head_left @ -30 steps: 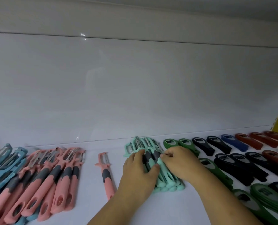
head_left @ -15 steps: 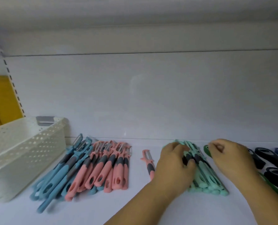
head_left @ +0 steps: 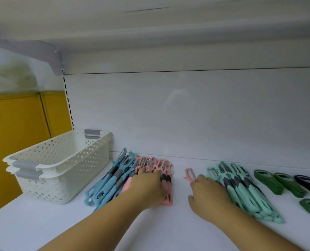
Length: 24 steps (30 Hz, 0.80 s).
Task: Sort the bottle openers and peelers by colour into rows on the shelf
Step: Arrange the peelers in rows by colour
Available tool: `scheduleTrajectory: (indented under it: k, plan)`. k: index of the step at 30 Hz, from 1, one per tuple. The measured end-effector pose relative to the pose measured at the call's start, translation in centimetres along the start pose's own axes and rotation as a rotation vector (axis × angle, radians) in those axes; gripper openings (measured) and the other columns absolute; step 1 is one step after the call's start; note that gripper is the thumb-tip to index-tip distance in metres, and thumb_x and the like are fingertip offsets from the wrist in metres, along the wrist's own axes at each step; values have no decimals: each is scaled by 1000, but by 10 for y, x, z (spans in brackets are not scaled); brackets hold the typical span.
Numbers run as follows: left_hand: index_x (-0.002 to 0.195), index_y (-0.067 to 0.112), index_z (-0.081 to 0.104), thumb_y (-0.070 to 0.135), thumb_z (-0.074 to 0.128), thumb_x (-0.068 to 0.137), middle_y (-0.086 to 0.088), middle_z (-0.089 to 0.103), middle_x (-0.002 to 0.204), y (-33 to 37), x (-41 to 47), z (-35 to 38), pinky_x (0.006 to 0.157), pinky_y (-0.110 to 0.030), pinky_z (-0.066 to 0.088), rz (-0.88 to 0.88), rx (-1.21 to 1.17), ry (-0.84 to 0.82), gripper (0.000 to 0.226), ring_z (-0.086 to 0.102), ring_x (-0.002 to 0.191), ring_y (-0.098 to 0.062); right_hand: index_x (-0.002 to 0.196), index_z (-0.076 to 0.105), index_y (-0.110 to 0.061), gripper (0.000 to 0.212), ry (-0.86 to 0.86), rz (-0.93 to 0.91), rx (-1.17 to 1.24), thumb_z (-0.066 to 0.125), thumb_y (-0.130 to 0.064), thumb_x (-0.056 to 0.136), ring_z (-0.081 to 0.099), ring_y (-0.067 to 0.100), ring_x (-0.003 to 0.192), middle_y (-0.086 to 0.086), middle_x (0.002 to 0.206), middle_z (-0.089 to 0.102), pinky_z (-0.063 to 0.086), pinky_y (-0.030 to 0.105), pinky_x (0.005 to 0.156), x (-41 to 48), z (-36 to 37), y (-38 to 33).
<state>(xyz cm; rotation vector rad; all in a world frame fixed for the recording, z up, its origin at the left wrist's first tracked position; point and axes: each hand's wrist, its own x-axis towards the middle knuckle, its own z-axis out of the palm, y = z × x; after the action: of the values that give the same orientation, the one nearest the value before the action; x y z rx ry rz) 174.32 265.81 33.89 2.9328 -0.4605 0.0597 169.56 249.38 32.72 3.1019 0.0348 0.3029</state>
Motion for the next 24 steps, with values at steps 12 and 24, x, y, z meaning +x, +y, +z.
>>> scheduleTrajectory:
  k: [12,24]
  plan:
    - [93,20,53,44,39,80,-3,65,91,48,11,23,81,-31,40,173,-254,-10,30,50,89,-23,88,57,-16,13,-102,219,609,46,-9,90,63,10,49,0,72,64,53,26,46,-2,-7,10]
    - [120,16,49,32,41,94,-4,48,117,-30,-1,-24,68,-32,42,-88,367,129,32,55,102,-24,148,2,-47,60,-162,-162,284,28,-58,96,-20,21,145,-7,158,-19,-5,46,119,-1,8,1]
